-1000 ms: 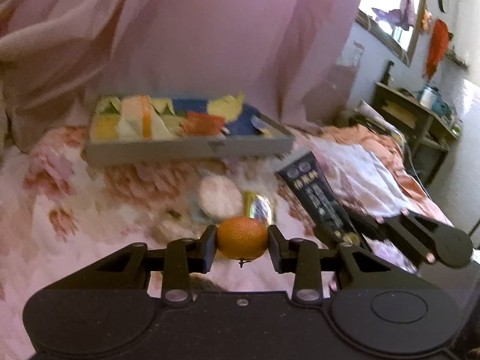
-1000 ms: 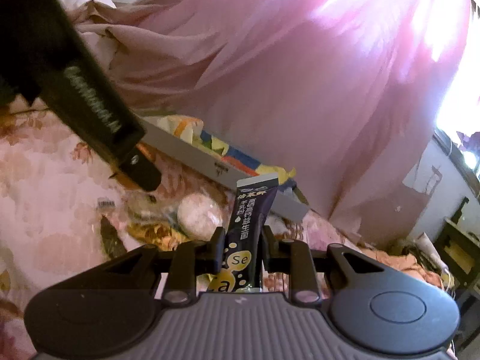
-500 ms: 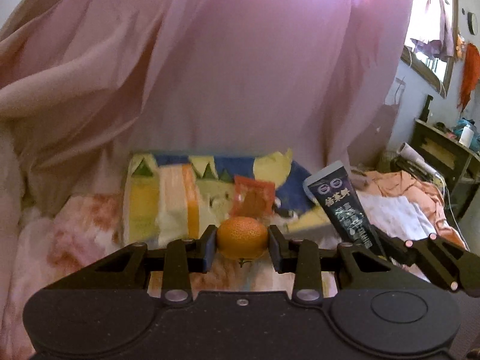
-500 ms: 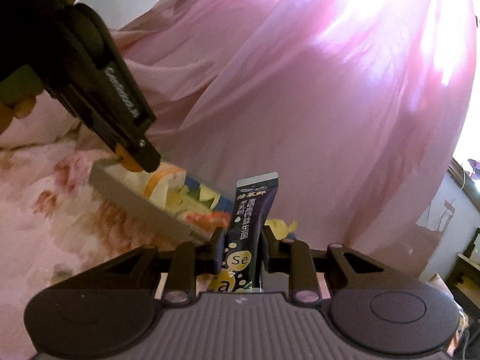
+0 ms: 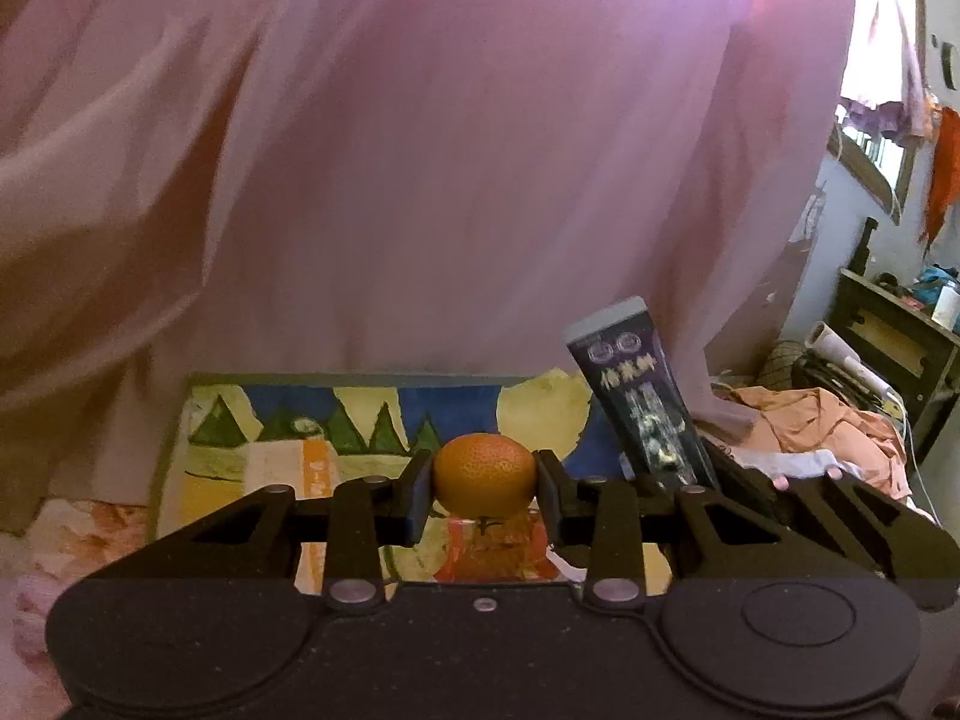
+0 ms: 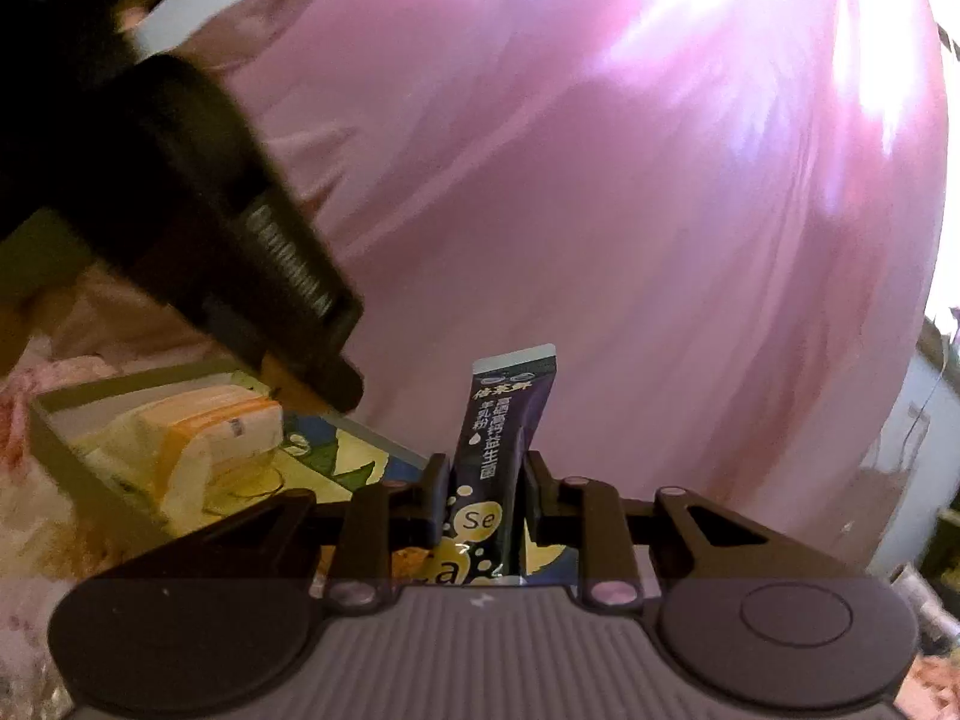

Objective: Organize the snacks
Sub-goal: 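Lower the orange and stick packet into the tray and open both tools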

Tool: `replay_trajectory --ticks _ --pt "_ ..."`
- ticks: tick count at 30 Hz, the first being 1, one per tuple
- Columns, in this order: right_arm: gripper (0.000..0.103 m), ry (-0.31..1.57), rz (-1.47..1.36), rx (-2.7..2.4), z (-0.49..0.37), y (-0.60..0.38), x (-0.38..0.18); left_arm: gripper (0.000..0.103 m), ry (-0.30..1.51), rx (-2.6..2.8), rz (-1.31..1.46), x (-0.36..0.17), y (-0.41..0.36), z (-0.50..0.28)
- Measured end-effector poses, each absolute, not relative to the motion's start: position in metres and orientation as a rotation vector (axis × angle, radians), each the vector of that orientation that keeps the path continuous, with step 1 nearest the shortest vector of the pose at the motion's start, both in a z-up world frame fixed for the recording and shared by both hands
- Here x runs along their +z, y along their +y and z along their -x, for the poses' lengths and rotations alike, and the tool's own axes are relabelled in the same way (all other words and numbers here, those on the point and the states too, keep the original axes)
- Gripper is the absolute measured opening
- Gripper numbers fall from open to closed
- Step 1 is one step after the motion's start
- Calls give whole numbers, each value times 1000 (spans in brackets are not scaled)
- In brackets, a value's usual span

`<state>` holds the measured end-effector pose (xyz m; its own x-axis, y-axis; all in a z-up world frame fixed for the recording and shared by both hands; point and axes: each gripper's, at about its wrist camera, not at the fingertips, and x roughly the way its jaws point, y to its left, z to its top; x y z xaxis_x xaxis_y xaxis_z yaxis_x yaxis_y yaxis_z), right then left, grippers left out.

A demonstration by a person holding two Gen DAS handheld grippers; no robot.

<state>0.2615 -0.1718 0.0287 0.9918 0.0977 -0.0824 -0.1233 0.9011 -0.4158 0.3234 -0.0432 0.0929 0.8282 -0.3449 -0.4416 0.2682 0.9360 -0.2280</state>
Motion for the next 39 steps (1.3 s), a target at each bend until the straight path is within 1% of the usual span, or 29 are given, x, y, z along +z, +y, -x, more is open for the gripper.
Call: replay_trajectory --ticks 13,20,22,24,25,27,28,30,31,33,34,35,36,39 --pt "28 196 335 126 -306 -197 8 38 565 -306 139 56 -61 -352" --pt "30 248 250 144 -314 -205 5 38 615 -274 171 48 -64 -361" --pt "32 252 244 142 -311 -208 8 39 613 -268 168 48 -66 -361" --pt "38 262 223 150 -309 -212 9 47 617 -265 180 49 -65 -361" --pt "40 268 215 152 -310 -211 9 50 618 -262 188 50 -65 -360" --pt "51 269 210 146 -307 -213 12 58 611 -254 196 53 -63 -357" --pt "53 266 209 144 -305 -214 14 60 605 -247 197 55 -63 -355" --pt "60 256 206 137 -298 -217 18 68 591 -236 203 60 -61 -348" --pt "62 250 201 135 -294 -219 23 71 581 -231 208 63 -59 -344" --pt "73 238 189 133 -284 -224 32 78 550 -217 221 70 -56 -333" --pt "77 228 184 128 -278 -226 36 80 535 -211 228 74 -54 -327" --pt "87 217 177 121 -273 -228 40 84 521 -204 236 78 -52 -320" --pt "93 202 167 114 -267 -230 45 88 509 -196 244 81 -50 -313" --pt "101 168 135 102 -248 -236 58 97 470 -167 278 93 -40 -293"
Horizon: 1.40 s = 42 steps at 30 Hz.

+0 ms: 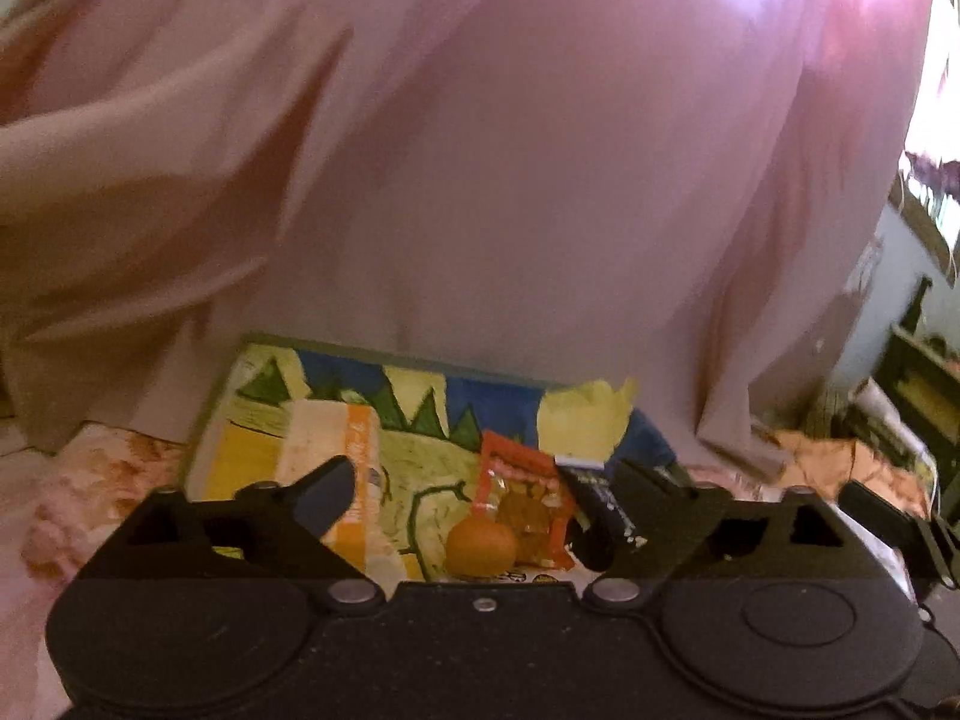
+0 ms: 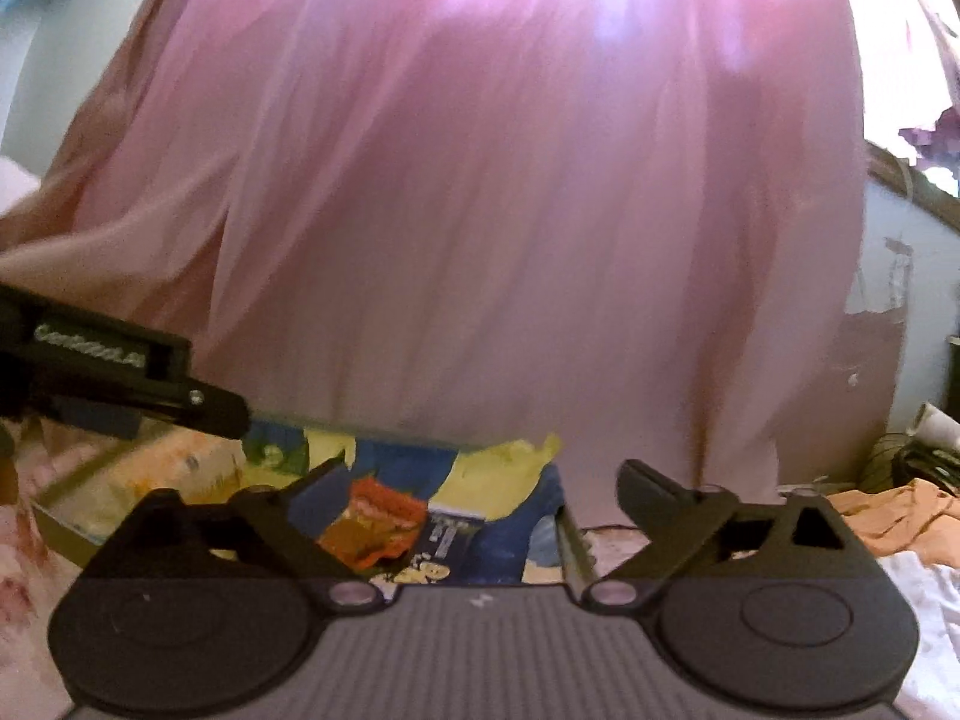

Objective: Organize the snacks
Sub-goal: 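Lower the orange and stick packet into the tray and open both tools, then move both tools back from the tray toward the remaining snacks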

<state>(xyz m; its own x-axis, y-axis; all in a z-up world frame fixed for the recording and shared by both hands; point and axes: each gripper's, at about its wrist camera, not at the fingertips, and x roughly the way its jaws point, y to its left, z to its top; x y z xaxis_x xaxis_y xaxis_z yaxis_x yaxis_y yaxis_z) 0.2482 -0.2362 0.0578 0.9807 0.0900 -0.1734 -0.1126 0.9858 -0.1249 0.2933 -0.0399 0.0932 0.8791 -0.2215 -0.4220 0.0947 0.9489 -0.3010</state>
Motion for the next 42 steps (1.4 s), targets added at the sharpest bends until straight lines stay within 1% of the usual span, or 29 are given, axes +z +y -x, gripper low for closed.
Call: replay_trajectory --ticks 3,12,20,29,42 --pt "103 138 116 91 -231 -239 67 102 439 -148 305 103 -31 -274" --pt "103 81 78 85 -177 -244 83 102 364 -110 292 117 -16 -212" --pt "103 74 45 39 -130 -242 75 102 351 -94 269 110 -7 -166" --pt "103 122 60 40 -86 -238 53 102 373 -109 207 90 -3 -122" --pt "103 277 95 62 -51 -232 22 102 507 -130 185 47 3 -89"
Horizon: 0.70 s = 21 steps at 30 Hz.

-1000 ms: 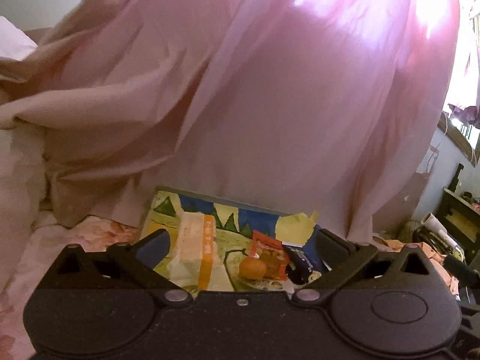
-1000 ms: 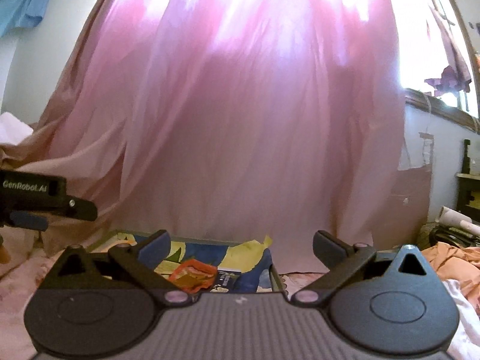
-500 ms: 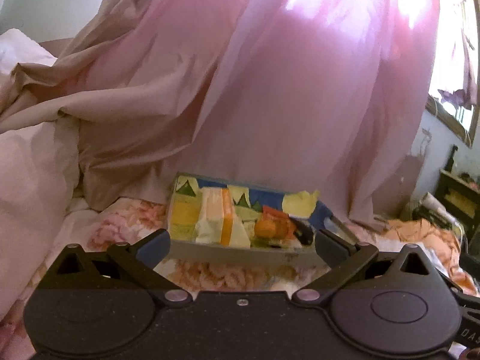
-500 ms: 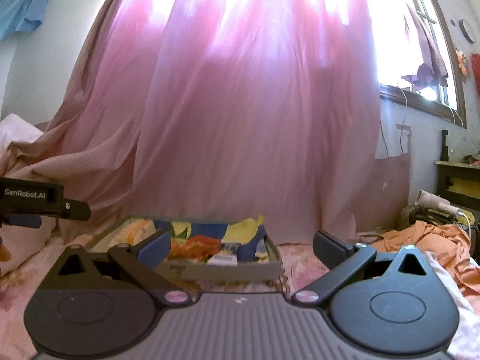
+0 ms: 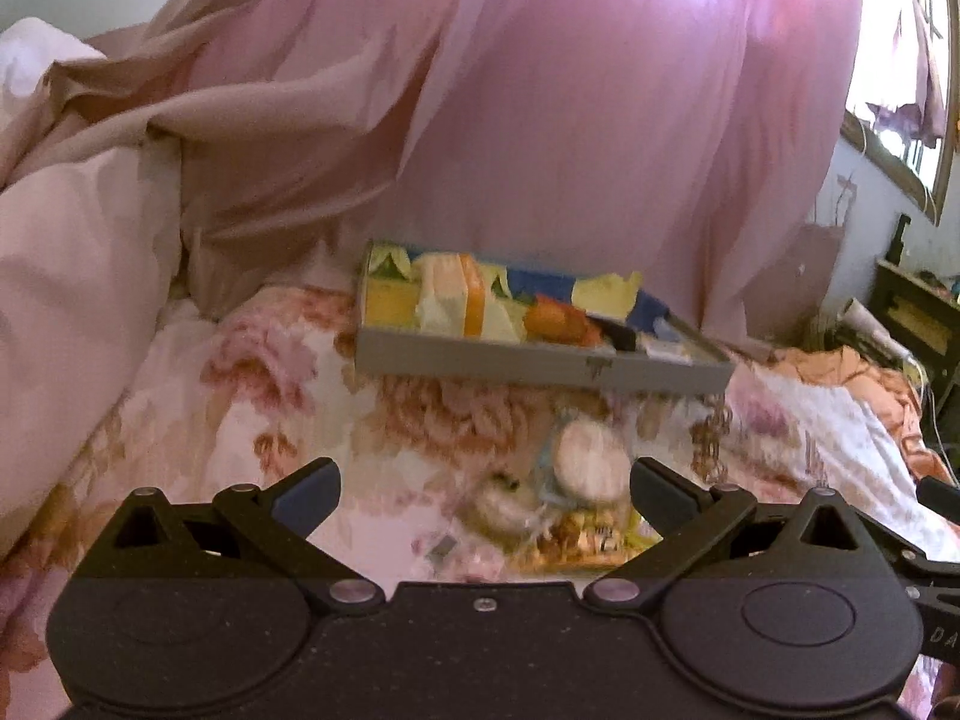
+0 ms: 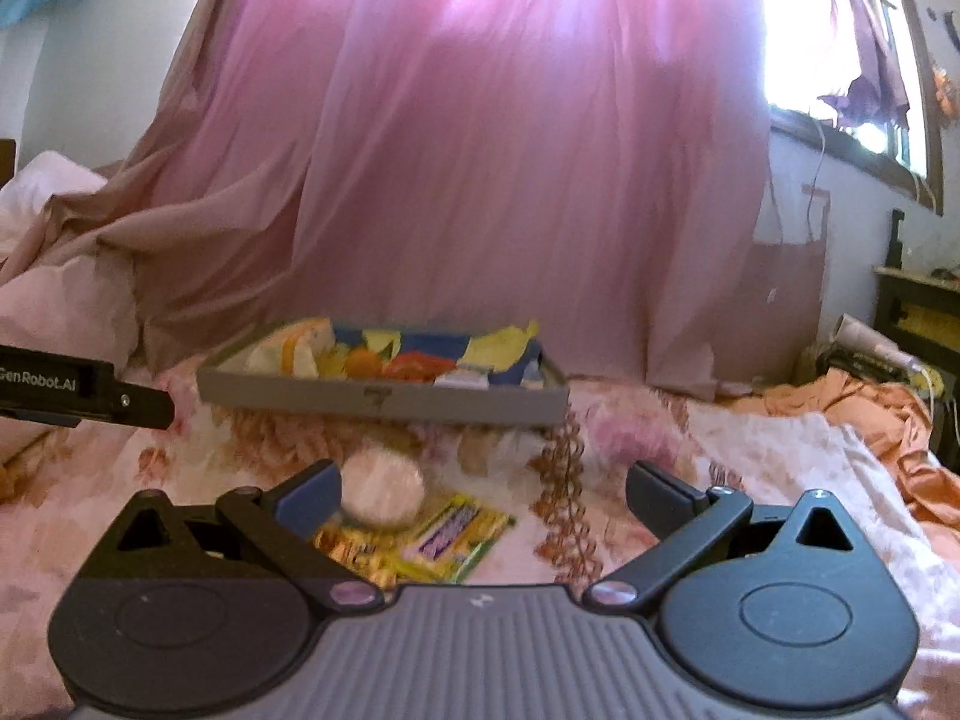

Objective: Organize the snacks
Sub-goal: 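Move both tools back from the tray toward the remaining snacks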

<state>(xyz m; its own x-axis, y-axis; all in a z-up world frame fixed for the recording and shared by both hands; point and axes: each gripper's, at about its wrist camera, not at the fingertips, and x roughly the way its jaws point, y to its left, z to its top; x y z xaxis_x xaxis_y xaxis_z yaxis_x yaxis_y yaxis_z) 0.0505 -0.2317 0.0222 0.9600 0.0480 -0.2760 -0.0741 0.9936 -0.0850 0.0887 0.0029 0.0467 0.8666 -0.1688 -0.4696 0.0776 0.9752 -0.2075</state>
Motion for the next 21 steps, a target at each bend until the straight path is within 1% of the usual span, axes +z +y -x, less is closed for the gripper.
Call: replay_trajectory --ticks 9,16,21 --pt "103 391 87 50 -51 -233 5 102 607 -153 153 20 -1 -86" --pt "103 529 112 105 -63 -225 -16 102 676 -192 147 3 -3 -92" --pt "103 572 122 129 -66 -219 -26 102 723 -204 154 -8 -4 -98"
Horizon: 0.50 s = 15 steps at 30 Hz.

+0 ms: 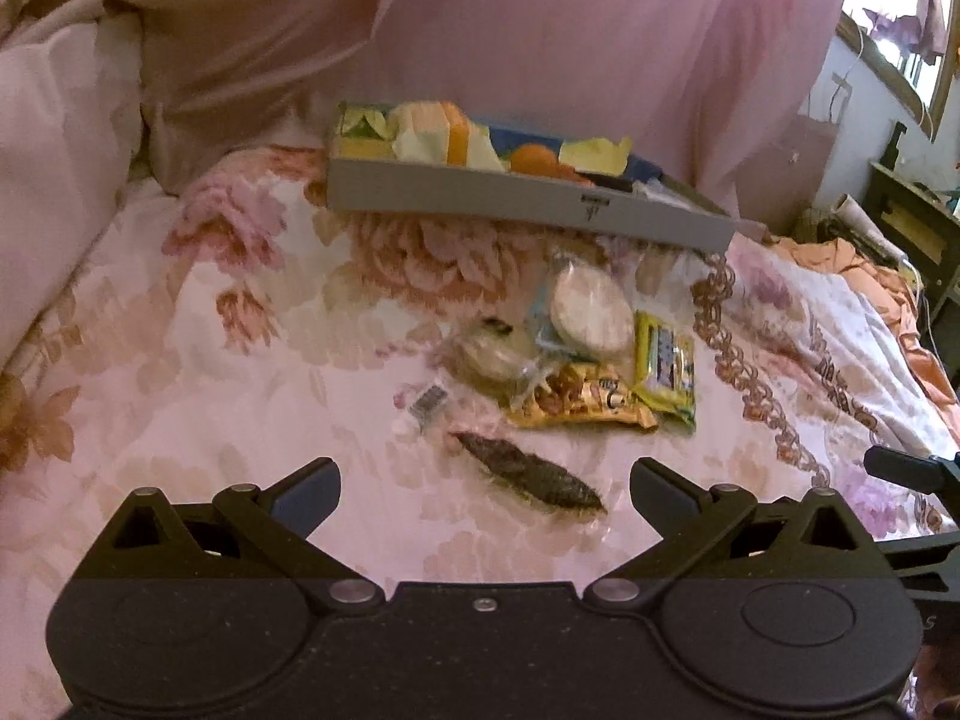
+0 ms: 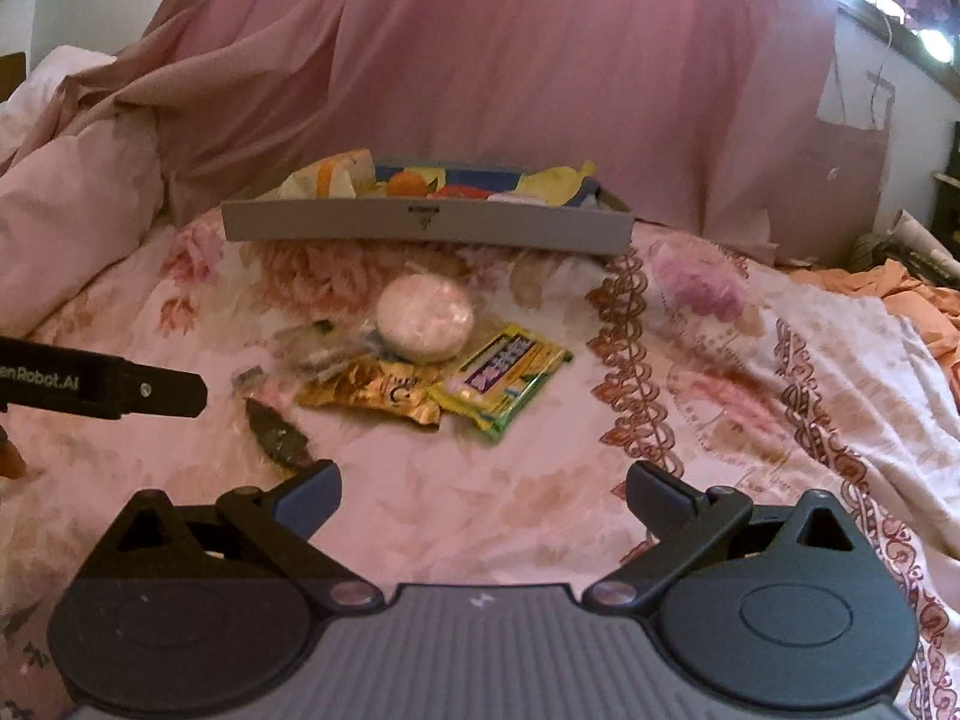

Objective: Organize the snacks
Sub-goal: 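Move both tools back from the tray toward the remaining snacks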

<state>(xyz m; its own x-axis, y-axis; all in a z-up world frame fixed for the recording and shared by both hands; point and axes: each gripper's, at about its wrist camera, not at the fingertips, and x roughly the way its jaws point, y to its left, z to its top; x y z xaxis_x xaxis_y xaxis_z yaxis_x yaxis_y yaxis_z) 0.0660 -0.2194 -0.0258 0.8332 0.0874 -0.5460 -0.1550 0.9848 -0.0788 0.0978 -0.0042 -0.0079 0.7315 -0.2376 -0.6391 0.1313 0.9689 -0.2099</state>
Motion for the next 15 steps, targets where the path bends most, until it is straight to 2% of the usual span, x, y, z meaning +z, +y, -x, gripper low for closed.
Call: replay_trajectory --ticks 15 --pt "103 624 137 88 -81 -225 -42 102 888 -156 190 -32 -36 -145"
